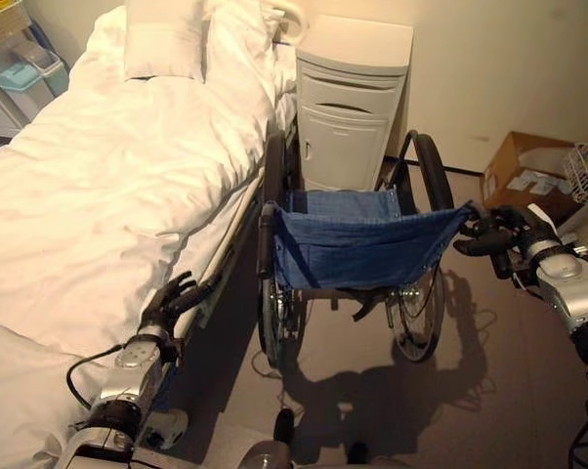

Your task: Push the wheelchair next to the bed

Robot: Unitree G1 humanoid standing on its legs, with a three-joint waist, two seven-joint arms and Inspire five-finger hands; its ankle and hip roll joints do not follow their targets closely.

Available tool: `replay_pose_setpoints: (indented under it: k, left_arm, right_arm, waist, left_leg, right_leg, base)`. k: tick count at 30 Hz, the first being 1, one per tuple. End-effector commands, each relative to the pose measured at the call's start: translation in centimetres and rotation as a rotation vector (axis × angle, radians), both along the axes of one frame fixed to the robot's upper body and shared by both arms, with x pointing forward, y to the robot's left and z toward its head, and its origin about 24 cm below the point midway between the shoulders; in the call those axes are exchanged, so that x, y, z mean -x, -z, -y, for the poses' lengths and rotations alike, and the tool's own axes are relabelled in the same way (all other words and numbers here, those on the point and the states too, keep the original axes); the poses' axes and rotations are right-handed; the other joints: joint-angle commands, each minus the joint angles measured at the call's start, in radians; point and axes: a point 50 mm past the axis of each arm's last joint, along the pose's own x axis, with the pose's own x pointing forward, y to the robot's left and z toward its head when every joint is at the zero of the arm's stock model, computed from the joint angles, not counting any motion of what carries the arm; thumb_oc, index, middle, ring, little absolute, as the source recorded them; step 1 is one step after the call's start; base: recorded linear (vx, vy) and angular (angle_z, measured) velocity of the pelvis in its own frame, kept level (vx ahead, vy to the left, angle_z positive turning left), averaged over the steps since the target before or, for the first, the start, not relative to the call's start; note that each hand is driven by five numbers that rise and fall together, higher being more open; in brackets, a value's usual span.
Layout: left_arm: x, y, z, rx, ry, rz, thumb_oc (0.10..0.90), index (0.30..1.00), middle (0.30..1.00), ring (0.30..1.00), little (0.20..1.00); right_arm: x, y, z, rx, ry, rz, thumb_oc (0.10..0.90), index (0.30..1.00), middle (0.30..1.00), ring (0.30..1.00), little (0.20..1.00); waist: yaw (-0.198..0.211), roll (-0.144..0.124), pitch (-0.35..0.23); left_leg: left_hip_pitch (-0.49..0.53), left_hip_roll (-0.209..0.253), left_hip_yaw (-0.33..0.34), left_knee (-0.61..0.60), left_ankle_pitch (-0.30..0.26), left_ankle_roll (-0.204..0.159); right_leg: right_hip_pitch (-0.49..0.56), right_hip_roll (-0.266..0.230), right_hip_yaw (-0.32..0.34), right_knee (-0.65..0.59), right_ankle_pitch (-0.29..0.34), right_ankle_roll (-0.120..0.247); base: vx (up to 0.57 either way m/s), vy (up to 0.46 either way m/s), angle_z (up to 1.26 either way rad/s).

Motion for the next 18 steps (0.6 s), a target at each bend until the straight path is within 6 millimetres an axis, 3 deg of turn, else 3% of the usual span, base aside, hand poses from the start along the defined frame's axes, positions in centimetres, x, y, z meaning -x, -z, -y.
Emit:
replay_pose_setpoints:
  k: [1, 4, 8, 18]
  left_arm:
    - [-1.8, -3.2, -0.8, -0.074, 0.027, 0.152, 0.8, 0.9, 0.9, 0.9, 0.9]
    - [-1.9, -3.1, -0.5, -0.073, 0.035, 0.153, 0.8, 0.9, 0.9, 0.9, 0.9]
    - [-1.9, -3.0, -0.3, -0.069, 0.041, 0.15, 0.8, 0.9, 0.9, 0.9, 0.9]
    - [-1.3, -2.4, -0.9, -0.059, 0.036, 0.111, 0.8, 0.9, 0.9, 0.9, 0.9]
  right_arm:
    - [1.5, -16.9, -2.7, 0.371, -0.16, 0.781, 0.8, 0.9, 0.9, 0.9, 0.9]
    - [1.7, -16.5, -3.3, 0.459, -0.173, 0.789, 0.8, 0.9, 0.9, 0.9, 0.9]
    - [1.6, -16.3, -3.3, 0.444, -0.17, 0.786, 0.8, 0.9, 0.9, 0.9, 0.9]
    - [1.7, -15.2, -0.6, 0.08, -0.093, 0.757, 0.8, 0.9, 0.9, 0.9, 0.9]
  waist:
    - [0.024, -0.045, -0.12]
    - [0.023, -0.044, -0.12]
    - [0.022, -0.044, -0.121]
    - [0.011, -0.045, -0.118]
  left_leg:
    - [0.079, -0.022, 0.064, 0.037, -0.156, 0.001]
    - [0.078, -0.022, 0.065, 0.039, -0.157, 0.003]
    - [0.078, -0.023, 0.066, 0.041, -0.159, 0.005]
    - [0.083, -0.02, 0.08, 0.042, -0.165, 0.003]
  right_leg:
    - [-0.041, -0.036, 0.058, 0.101, -0.031, 0.028]
    - [-0.043, -0.037, 0.059, 0.102, -0.03, 0.029]
    - [-0.043, -0.037, 0.06, 0.104, -0.031, 0.029]
    - [-0.043, -0.036, 0.062, 0.104, -0.031, 0.028]
  base:
    - [0.0, 0.0, 0.0]
    - [0.0, 0.0, 0.0]
    - [0.0, 0.0, 0.0]
    - [0.0, 0.0, 0.0]
